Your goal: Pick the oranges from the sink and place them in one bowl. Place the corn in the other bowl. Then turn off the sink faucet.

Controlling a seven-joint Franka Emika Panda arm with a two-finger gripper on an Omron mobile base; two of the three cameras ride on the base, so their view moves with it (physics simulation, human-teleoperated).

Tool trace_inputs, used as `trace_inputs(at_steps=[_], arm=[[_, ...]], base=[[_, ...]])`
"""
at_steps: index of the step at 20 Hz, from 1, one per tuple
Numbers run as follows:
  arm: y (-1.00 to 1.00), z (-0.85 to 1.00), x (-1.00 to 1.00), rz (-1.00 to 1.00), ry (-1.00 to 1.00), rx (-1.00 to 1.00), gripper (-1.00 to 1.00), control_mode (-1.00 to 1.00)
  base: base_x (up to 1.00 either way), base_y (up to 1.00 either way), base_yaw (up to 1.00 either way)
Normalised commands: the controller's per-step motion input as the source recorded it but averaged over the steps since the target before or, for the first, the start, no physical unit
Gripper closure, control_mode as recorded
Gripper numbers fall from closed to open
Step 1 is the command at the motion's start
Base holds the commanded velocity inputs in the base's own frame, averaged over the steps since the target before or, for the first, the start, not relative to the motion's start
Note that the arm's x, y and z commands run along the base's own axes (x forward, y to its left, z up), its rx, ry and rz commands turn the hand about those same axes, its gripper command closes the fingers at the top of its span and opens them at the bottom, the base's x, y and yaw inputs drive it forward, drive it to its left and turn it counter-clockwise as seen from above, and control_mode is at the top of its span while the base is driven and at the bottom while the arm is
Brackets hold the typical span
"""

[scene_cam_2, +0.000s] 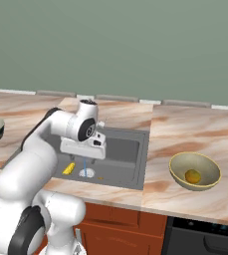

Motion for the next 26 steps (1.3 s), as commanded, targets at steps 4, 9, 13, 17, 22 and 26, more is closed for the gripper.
trace_inputs(at_steps=[4,9,13,17,22,26], arm=[[0.00,-0.26,0.00,0.00,0.00,0.00,-1.00,-1.00],[0.00,-0.24,0.00,0.00,0.00,0.00,-1.00,-1.00],[0.00,-0.23,0.00,0.00,0.00,0.00,-1.00,-1.00],[0.00,-0.18,0.10,0.00,0.00,0.00,-1.00,-1.00],[0.00,-0.12,0.23,0.00,0.00,0.00,-1.00,-1.00],[0.00,-0.16,0.29,0.00,0.00,0.00,-1.00,-1.00]], base=[[0.00,0.00,0.00],[0.00,0.00,0.00],[0.00,0.00,0.00],[0.00,0.00,0.00],[0.00,0.00,0.00],[0.00,0.00,0.00]])
